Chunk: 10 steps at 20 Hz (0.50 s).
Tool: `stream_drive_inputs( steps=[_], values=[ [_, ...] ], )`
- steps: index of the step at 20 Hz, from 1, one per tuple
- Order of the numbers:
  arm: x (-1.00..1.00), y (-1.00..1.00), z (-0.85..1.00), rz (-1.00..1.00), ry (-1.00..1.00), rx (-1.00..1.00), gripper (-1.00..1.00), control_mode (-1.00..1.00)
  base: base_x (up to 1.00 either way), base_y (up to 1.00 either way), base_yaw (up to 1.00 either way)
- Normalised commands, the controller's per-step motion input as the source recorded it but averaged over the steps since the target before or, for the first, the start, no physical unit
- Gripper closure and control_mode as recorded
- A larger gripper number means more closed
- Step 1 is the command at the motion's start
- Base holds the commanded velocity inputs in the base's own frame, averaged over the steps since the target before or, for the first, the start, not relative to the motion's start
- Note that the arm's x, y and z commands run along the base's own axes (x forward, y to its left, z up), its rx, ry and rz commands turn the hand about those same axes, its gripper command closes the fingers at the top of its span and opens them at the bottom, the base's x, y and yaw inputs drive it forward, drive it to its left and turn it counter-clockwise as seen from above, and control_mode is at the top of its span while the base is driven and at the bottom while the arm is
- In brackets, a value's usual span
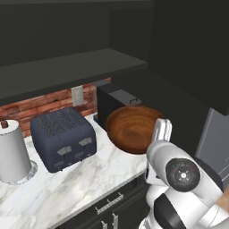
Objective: Move the bowls from the cabinet to the plates on the dining table.
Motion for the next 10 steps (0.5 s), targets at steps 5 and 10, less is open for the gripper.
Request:
stream_drive_inputs(
  steps=[5, 10],
  values=[
    [0.00, -0.35, -0.71, 0.00, 0.00, -0.06, 1.00, -1.00, 0.00, 0.00, 0.00],
    [-0.05, -0.13, -0.53, 0.00, -0.04, -0.03, 1.00, -1.00, 0.00, 0.00, 0.00]
  ],
)
